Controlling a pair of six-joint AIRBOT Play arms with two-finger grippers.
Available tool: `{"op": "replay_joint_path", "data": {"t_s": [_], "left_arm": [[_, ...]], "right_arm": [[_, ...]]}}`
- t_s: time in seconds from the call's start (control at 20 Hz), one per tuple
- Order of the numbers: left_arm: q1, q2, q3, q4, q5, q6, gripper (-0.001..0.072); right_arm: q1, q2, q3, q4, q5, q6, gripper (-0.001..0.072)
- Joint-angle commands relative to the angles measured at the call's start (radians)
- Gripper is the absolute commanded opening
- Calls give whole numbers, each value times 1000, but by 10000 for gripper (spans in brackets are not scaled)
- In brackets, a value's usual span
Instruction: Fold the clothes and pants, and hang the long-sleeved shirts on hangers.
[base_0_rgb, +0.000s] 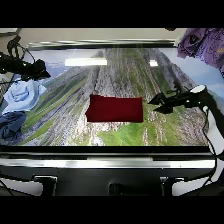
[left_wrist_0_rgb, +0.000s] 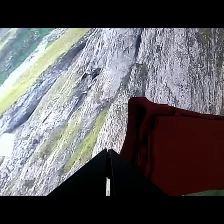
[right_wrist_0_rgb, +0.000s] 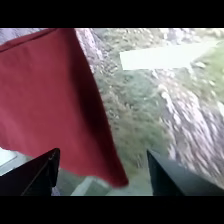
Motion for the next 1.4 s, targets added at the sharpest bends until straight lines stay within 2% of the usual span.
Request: {"op": "replay_joint_path", "data": {"t_s": [0.0, 0.15, 0.2, 0.3, 0.4, 0.5, 0.7, 0.85, 1.15, 1.35], "left_arm": [[1, -1, 0, 0, -1, 0, 16], [1, -1, 0, 0, -1, 0, 16], [1, -1, 0, 0, -1, 0, 16], [1, -1, 0, 0, -1, 0, 16], [1, -1, 0, 0, -1, 0, 16], [1, -1, 0, 0, -1, 0, 16], [1, -1, 0, 0, -1, 0, 16], [1, -1, 0, 0, -1, 0, 16], [1, -1, 0, 0, -1, 0, 16], [1, -1, 0, 0, -1, 0, 16]], "right_arm": [[58, -73, -28, 100, -75, -57, 582], [120, -110, -28, 133, -108, -60, 540], [137, -113, -28, 132, -114, -60, 492], [163, -113, -21, 131, -119, -60, 295], [167, -112, 11, 132, -101, -60, 28], [156, -112, 91, 113, -74, -16, 31], [121, -112, 337, -46, -61, 177, 31], [71, -112, 502, -102, -42, 271, 30], [-80, -110, 748, -183, -10, 390, 30], [-208, -63, 754, -278, -22, 425, 30]]}}
